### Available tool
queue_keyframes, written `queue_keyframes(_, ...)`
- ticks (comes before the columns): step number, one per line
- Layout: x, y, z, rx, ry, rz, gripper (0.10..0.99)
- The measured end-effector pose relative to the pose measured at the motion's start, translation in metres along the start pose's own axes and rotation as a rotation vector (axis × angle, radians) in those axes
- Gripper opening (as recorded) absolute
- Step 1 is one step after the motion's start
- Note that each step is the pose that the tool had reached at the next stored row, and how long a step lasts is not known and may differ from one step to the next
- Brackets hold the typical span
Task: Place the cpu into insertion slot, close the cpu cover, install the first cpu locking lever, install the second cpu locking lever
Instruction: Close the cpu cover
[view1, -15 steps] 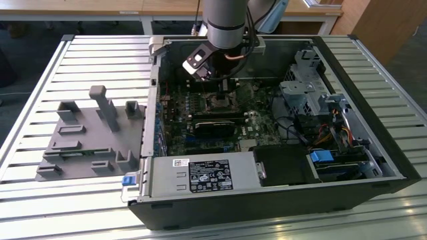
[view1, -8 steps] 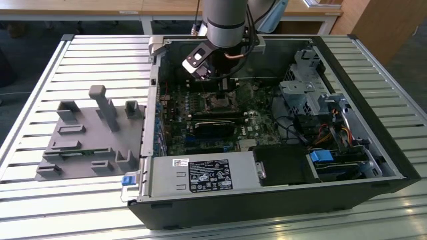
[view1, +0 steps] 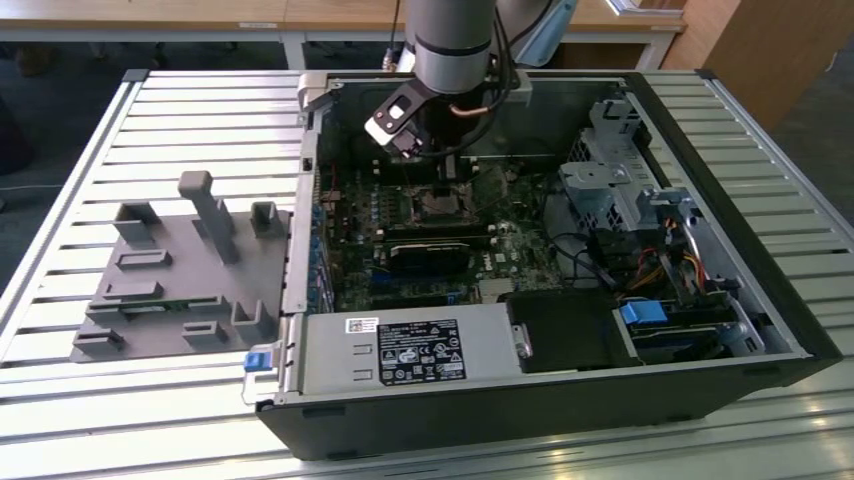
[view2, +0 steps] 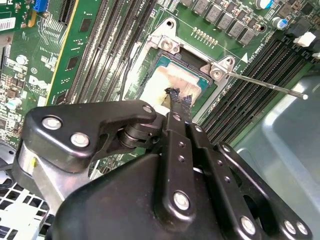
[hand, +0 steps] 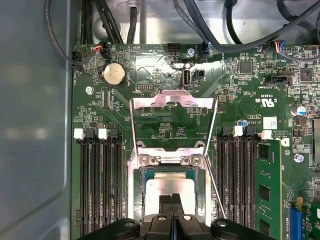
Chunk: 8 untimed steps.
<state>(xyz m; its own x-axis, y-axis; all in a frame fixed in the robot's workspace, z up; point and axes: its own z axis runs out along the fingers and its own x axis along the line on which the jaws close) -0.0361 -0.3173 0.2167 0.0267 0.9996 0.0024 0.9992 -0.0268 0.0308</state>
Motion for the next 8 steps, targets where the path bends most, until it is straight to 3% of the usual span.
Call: queue_keyframes(8,0.0000,0.0002,-0.0058,0.007,-0.0002,0.000,0.122)
